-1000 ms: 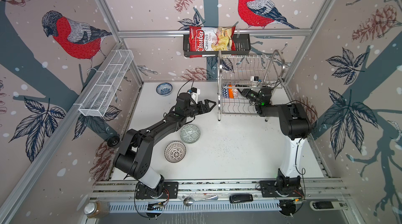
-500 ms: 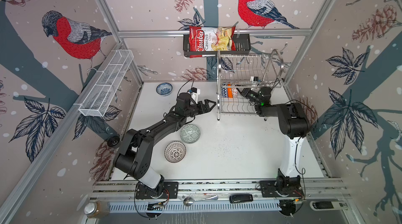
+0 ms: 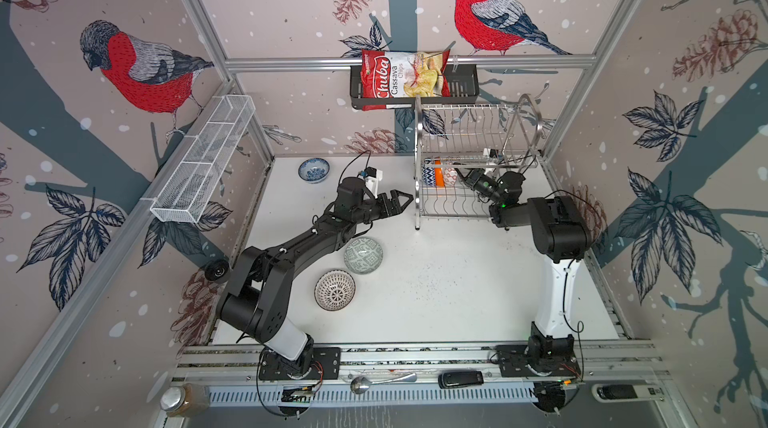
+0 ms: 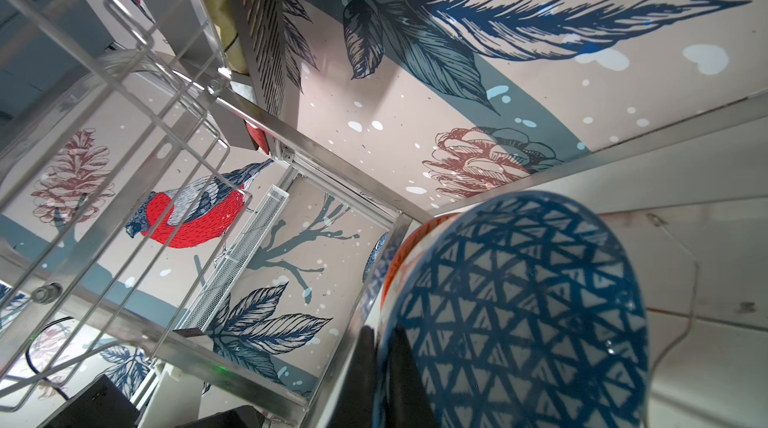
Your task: Load the bowls into the dish rack
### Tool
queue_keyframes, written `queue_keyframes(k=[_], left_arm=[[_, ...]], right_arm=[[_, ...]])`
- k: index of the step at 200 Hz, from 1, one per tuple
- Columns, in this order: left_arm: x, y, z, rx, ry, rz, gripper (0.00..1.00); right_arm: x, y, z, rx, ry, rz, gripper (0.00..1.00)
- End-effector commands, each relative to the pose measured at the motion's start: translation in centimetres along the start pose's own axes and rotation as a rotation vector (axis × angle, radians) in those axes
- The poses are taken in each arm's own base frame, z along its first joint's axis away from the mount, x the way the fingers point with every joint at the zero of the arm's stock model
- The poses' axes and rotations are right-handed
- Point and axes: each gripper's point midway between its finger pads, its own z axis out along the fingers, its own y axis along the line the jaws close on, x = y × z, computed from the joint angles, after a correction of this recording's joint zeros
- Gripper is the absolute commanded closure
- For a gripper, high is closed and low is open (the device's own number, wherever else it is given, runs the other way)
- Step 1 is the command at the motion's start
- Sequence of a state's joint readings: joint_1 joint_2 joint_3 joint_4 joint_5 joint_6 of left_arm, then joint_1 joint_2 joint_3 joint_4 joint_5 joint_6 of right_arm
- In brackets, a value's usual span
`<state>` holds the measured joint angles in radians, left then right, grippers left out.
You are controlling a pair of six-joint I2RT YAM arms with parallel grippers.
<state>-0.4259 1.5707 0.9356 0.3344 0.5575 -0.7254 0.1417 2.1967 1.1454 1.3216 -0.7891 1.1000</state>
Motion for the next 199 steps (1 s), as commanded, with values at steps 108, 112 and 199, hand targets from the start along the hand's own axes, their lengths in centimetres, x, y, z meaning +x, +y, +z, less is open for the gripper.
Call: queue_keyframes(k=[108,112,199], left_arm=[[-0.7,-0.9,-0.1,0.031,-0.018,0.035,0.02],[-0.7,-0.9,-0.1,0.031,-0.019,0.035,0.03],[-0.7,-0.9,-0.2,0.030,-0.019,0.037,0.02]], right_arm=[[1.8,-3.5,0.6,0.081,0.069,0.109,0.98],[1.8,-3.6,0.6,0.084,0.069,0.109,0.98],[2.2,-5.2,0.3,0.148,0.073,0.131,0.98]])
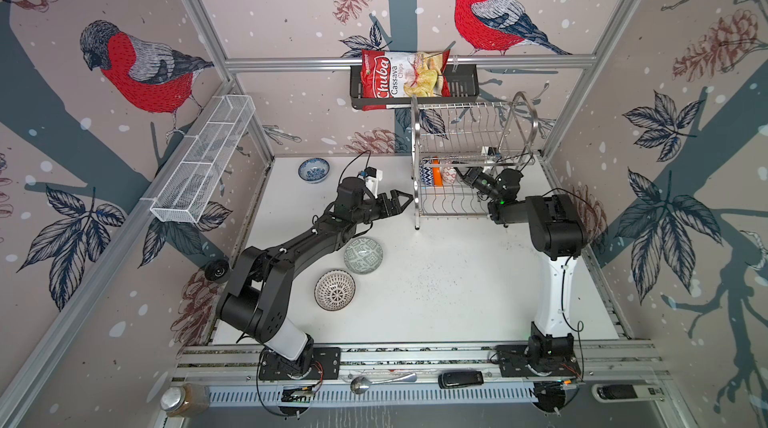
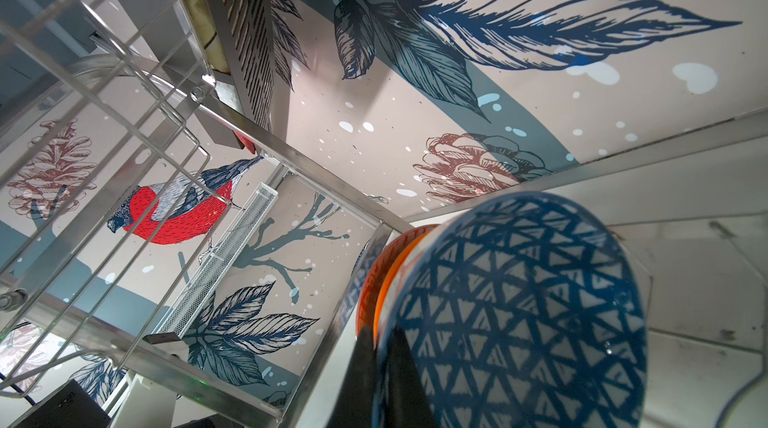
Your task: Load the bowls into the dish rack
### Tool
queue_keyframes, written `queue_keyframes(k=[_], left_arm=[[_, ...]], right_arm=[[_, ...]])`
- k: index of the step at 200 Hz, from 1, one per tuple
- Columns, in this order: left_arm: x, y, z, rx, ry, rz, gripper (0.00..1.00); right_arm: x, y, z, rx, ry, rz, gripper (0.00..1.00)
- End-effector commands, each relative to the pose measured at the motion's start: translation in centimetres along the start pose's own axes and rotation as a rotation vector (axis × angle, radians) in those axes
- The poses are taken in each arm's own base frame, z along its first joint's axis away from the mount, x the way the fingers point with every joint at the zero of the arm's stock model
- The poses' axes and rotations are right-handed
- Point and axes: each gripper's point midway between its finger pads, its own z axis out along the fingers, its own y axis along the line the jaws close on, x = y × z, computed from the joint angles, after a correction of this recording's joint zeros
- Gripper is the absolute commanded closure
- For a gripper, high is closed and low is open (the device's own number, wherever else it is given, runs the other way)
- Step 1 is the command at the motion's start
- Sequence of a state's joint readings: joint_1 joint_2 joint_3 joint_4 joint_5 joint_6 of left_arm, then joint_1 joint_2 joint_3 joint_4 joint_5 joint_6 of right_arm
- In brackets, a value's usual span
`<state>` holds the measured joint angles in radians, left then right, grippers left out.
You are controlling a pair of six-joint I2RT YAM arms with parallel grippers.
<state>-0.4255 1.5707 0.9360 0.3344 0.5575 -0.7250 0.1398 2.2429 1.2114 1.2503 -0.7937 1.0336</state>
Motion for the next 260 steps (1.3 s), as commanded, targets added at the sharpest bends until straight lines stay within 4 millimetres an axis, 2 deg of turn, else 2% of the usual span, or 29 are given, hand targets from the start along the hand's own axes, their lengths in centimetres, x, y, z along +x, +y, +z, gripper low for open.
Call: queue_keyframes(k=[1,137,260], left_arm=[[-0.7,-0.9,-0.2,0.030,-0.019,0.036,0.03],[-0.7,-0.9,-0.2,0.029,-0.020,0.037,0.03],[-0.8,-1.0,-0.2,0.031,-0.020,0.036,0.02]], right_arm=[[2.3,-3.3,-0.3,0.116,0.058,0.162,0.98],[2.8,-5.1,-0.5,0.242,0.106,0.098,0.95],[3.2,-4.7,-0.4,0.290,0.131,0.024,0.90]])
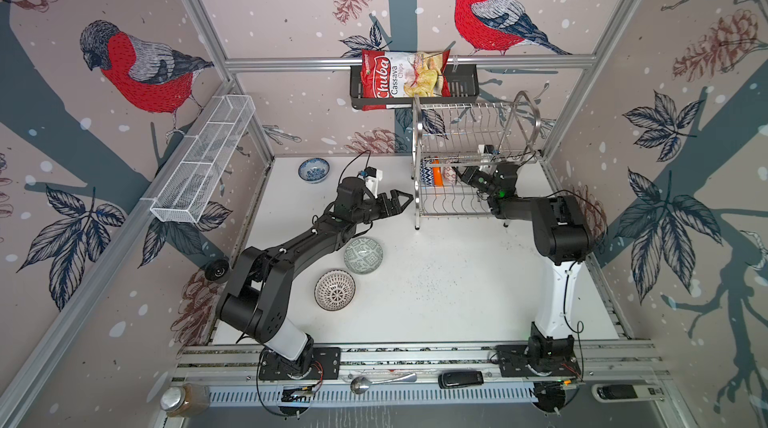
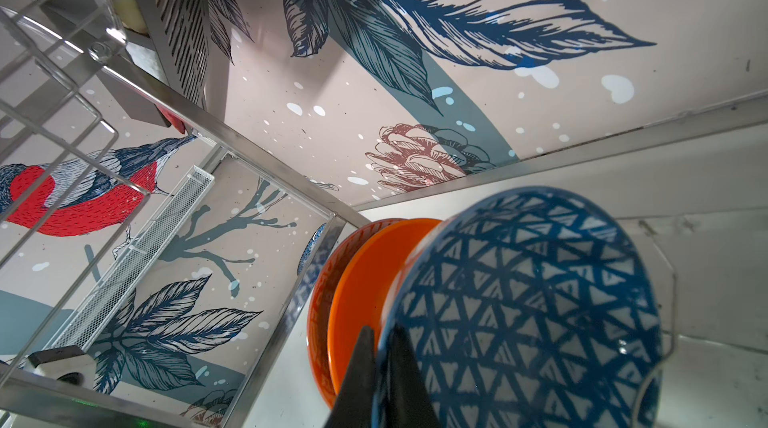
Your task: Load the bowls into the dish rack
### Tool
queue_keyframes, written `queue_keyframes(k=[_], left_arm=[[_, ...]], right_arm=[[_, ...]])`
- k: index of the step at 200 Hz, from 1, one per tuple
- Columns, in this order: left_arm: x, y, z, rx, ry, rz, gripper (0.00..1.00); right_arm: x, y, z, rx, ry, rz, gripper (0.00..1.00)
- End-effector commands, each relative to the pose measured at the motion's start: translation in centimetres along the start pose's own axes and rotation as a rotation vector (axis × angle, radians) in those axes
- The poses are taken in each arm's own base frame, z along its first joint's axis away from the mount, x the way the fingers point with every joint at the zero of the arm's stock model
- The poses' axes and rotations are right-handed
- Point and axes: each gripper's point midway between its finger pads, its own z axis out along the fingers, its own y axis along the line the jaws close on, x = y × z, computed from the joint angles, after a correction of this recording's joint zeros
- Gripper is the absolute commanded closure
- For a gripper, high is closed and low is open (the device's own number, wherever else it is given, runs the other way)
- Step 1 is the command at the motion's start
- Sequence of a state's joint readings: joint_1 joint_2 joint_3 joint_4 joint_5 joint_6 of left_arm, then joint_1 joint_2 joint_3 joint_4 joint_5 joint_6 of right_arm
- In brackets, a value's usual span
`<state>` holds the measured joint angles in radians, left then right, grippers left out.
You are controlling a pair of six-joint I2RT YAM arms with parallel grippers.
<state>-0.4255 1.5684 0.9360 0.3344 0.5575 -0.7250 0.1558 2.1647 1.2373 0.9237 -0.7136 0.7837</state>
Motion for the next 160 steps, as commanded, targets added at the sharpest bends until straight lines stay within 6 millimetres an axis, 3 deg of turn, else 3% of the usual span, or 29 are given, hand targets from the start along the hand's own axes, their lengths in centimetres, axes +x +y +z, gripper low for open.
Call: queue_keyframes(k=[1,160], left_arm=[[-0.74,-0.88,-0.21,0.029,-0.020,0.035,0.02],[-0.65,-0.82,-0.13,0.029,-0.017,0.033,0.02]], right_arm=[[3.37,-3.02,-0.23,0.117,0.098,0.115,0.90],[2.61,-2.26,-0.77,0.100,0.078,0.092,0.83]])
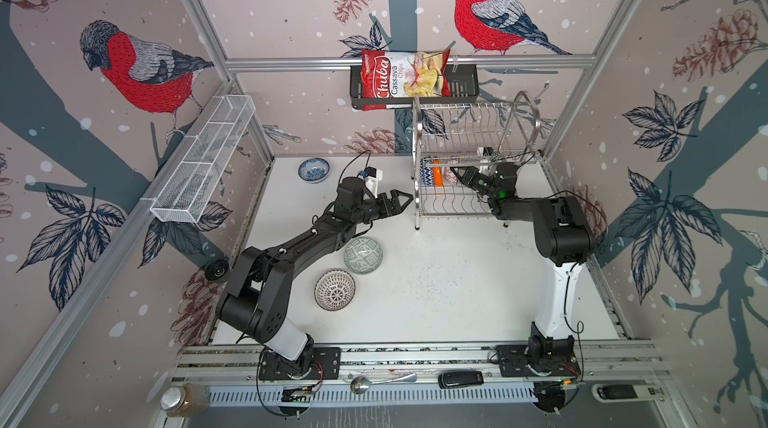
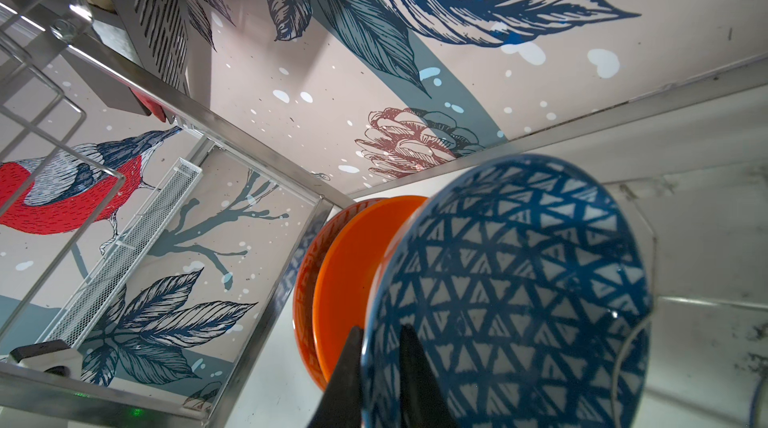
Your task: Load the bowls into the dish rack
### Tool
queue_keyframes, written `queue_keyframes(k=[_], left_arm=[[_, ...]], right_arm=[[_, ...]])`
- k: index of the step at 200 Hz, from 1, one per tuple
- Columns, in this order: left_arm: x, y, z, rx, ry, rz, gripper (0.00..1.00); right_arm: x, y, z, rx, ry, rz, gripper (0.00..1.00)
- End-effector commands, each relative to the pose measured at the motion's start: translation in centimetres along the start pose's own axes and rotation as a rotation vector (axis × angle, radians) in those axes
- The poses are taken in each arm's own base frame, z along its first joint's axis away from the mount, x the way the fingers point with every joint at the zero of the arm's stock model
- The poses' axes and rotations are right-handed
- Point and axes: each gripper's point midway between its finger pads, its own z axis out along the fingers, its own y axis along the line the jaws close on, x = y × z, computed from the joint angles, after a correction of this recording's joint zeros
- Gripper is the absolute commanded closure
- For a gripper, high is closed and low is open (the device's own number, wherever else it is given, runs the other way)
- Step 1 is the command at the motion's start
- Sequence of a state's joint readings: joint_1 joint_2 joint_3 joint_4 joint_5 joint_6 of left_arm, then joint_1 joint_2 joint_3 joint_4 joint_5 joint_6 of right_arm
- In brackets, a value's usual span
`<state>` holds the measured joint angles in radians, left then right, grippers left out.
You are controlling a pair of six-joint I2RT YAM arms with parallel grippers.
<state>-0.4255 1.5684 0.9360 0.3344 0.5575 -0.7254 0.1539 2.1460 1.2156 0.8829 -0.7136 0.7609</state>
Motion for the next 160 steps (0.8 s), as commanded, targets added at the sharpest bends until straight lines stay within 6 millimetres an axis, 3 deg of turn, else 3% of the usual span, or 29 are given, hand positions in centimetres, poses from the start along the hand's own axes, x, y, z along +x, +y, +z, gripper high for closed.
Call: queue_keyframes(k=[1,160], left_arm=[[-0.7,-0.8,-0.1,0.030,-0.017,0.033,0.02],[-0.7,-0.8,-0.2,0.028,-0.018,0.036,0.03]], right_arm=[[2.0,-1.9,-0.3,0.076,0.058,0.087,0.83],[1.3,-0.9,-1.2,0.065,0.025,0.060,0.72]])
